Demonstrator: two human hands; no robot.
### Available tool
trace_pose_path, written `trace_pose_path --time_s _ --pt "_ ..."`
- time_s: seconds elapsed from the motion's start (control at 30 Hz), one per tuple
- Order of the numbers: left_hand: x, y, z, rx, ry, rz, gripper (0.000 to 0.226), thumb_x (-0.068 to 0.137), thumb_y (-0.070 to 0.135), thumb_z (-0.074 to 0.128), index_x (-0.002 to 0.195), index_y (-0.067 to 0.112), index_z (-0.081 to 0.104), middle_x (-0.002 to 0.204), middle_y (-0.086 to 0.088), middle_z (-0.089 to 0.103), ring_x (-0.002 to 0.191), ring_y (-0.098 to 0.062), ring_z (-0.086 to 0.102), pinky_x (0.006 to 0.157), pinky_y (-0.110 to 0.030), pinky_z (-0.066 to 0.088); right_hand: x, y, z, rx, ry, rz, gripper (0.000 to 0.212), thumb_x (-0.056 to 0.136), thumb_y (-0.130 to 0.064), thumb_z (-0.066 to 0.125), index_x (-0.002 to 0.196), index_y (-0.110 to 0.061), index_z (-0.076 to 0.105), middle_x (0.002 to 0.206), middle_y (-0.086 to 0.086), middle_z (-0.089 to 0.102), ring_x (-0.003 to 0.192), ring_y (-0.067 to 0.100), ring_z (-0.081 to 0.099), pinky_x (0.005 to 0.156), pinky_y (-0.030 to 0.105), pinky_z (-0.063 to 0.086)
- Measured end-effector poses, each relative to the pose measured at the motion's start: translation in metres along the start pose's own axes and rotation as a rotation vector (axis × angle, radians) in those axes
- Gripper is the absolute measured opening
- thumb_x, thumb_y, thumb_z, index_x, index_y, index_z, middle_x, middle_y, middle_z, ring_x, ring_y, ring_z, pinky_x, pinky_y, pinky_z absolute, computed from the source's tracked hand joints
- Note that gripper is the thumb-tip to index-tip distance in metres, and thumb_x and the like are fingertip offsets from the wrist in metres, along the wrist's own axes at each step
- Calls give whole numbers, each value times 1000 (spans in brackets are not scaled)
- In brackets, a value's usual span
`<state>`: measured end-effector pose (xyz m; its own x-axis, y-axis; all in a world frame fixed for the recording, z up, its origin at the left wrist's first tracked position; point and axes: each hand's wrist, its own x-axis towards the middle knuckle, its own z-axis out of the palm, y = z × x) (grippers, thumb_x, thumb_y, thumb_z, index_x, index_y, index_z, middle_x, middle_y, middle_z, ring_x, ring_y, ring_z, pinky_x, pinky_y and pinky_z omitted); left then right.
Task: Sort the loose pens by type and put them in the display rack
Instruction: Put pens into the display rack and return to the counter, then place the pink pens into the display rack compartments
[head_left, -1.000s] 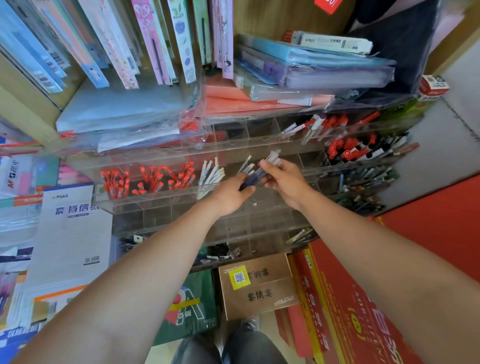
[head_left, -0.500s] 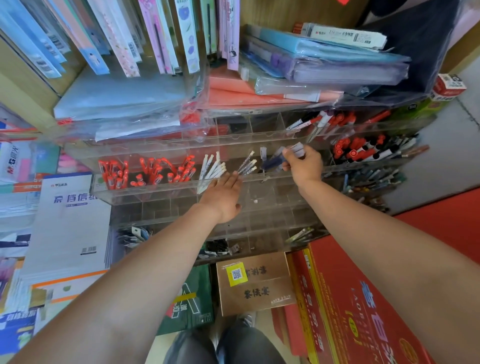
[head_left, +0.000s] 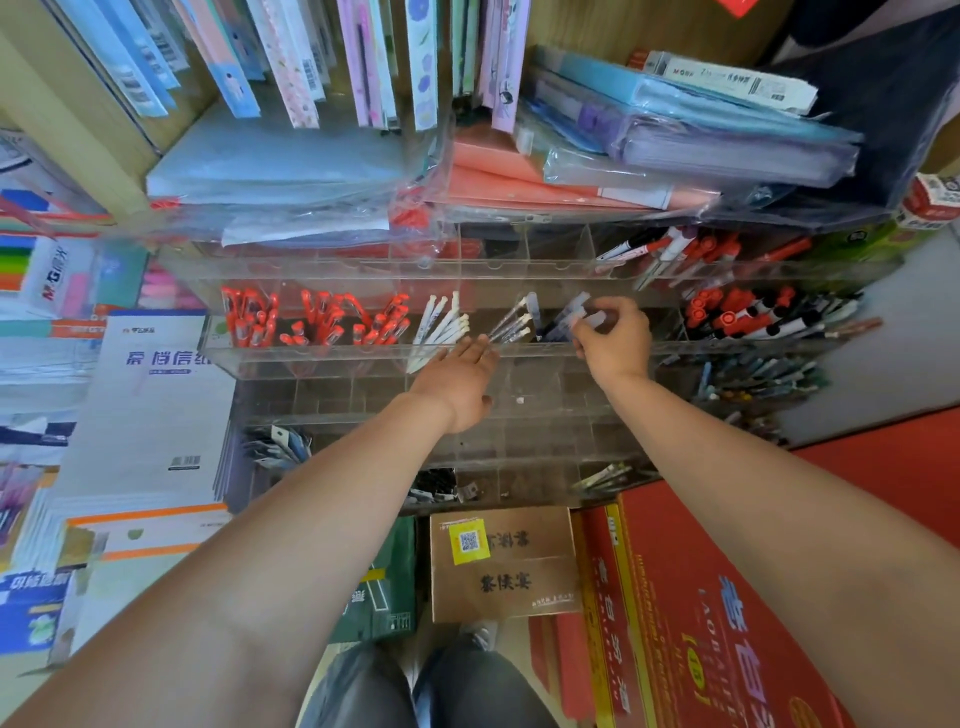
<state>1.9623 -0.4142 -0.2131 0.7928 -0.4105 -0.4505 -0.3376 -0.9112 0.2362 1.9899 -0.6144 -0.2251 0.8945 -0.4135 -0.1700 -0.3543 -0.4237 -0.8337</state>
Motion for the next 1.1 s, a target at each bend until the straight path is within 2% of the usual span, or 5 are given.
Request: trace_pose_path --time_s 0.13,0.37,0.63,0.93,1.1 --pt "-16 -2 -2 -39 71 9 60 97 26 47 152 16 23 160 -10 11 146 -28 15 118 -40 18 -16 -10 1 -42 87 8 47 81 -16 73 119 -14 45 124 9 49 95 15 56 85 29 50" --pt "-71 -40 1 -147 218 -22 39 96 20 46 135 18 48 128 -6 57 104 -23 60 88 -39 53 -81 -28 30 -121 -1 -23 17 95 -26 57 103 -13 51 95 1 58 88 17 54 76 27 39" --pt "-191 -165 44 -226 295 -162 27 95 20 47 120 17 56 118 -6 63 102 -28 61 80 -33 48 -198 -62 161 -282 -386 -173 22 96 -24 54 108 -9 64 93 5 68 86 22 63 75 32 50" --pt "-389 -370 126 -318 289 -396 21 96 18 43 106 16 61 105 -8 63 98 -29 59 71 -33 40 -395 -125 375 -236 -699 -280 7 91 -13 58 87 -15 63 69 4 64 54 15 54 57 28 45" --pt "-473 -466 168 -350 225 -558 20 97 19 40 104 16 59 97 -7 63 85 -27 60 62 -34 39 -477 -153 478 -302 -814 -238 10 93 -15 56 88 -10 63 71 6 63 63 21 55 64 33 44"
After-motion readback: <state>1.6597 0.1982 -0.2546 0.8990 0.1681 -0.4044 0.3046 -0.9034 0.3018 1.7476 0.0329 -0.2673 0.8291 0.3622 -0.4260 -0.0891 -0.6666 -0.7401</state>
